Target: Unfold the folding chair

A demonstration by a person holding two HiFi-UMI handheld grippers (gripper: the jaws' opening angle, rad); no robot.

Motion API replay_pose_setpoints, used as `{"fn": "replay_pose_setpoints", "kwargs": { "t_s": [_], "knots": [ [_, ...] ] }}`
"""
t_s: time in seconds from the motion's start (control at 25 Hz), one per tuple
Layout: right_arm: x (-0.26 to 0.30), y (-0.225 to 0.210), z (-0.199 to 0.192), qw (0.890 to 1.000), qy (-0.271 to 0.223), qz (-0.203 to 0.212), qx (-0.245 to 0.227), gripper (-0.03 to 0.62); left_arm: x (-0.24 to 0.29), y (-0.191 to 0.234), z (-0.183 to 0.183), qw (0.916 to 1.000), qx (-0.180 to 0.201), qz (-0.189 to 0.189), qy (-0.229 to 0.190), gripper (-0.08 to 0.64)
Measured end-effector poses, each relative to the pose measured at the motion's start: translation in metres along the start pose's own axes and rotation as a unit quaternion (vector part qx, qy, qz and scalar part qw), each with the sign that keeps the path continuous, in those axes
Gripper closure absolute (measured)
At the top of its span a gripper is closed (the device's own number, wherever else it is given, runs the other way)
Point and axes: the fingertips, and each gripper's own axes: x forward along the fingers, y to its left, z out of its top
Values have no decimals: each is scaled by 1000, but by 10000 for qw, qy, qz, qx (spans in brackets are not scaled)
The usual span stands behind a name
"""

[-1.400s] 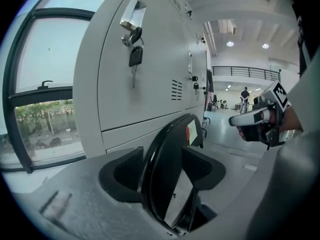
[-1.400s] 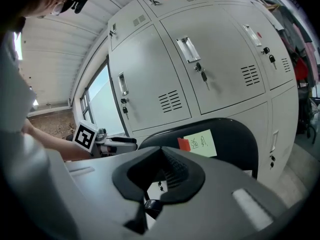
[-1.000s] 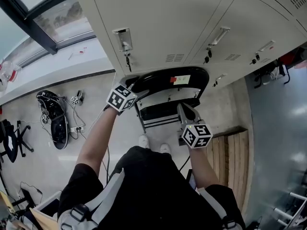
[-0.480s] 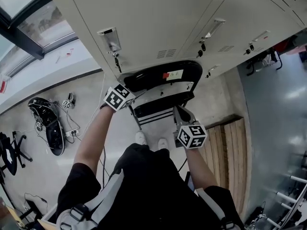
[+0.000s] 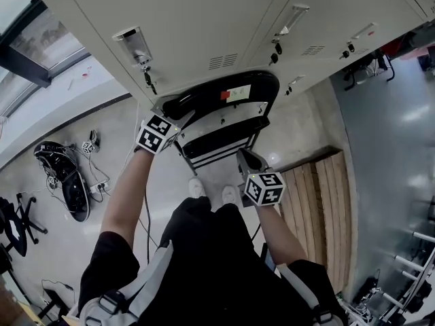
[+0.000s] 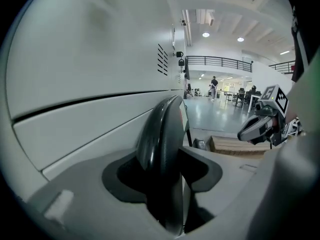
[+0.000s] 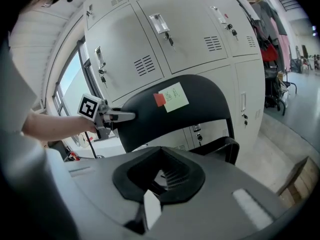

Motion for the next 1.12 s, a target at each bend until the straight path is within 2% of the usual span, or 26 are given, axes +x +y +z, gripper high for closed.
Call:
{"fn": "replay_pose_setpoints", "kwargs": {
  "t_s": [0.24,0.44,0.68,0.76,0.84,0.92,1.12],
  "knots": [
    [10,-5,-20,9991,186,-35,385,589,-10,-17,4,9993,264,-9,-253,382],
    [13,-22,-36,9938,218,-236,1062,588,-20,-46,6,9979,491,-3,-412,384],
    [5,-46,-59,9860,398,-609,1500,581,-34,-83,1,9987,420,162,-242,383],
    [-3,-61,-68,9789,483,-804,1817,538,-40,-95,2,9987,416,215,-214,383],
    [-7,-74,-83,9678,615,-912,2265,465,-45,-107,1,9986,422,271,-190,383],
    [-9,-83,-100,9559,748,-984,2663,420,-49,-120,-1,9987,390,307,-111,382],
    [-8,-84,-125,9341,838,-916,3347,397,-59,-156,-4,9991,351,250,44,382]
  ]
}}
